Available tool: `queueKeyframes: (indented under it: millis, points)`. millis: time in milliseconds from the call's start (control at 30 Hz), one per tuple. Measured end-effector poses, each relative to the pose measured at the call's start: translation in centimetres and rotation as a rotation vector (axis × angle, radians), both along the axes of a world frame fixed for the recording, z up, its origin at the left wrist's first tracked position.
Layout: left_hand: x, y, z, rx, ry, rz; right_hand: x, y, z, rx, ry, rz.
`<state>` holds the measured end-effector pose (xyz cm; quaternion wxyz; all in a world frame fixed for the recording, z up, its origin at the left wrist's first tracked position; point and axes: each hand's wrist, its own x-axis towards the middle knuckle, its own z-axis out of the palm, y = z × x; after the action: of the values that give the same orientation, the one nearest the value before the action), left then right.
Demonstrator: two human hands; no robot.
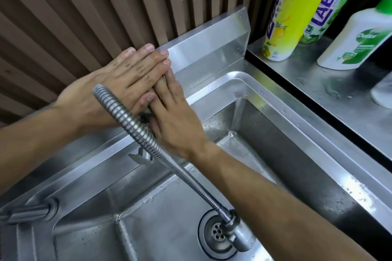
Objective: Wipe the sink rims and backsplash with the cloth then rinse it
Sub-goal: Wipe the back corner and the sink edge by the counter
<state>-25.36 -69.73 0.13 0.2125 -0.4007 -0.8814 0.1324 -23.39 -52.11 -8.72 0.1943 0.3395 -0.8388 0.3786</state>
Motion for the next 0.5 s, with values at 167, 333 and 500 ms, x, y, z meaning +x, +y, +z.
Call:
queueKeyframes:
  millis: [167,333,500]
  points:
    - [0.0,0.1,-0.2,-0.023,0.023,0.025,-2.4,5.9,1.5,-0.342,-0.297,-0.257]
    - [-0.2,0.2,-0.3,-0.009,0.023,0.025,1.7,3.8,2.0,-0.362,-0.548,-0.158]
    - [-0.1,0.1,-0.2,-0.067,0.053,0.024,2.1,5.0,0.7,0.163,-0.248,-0.055]
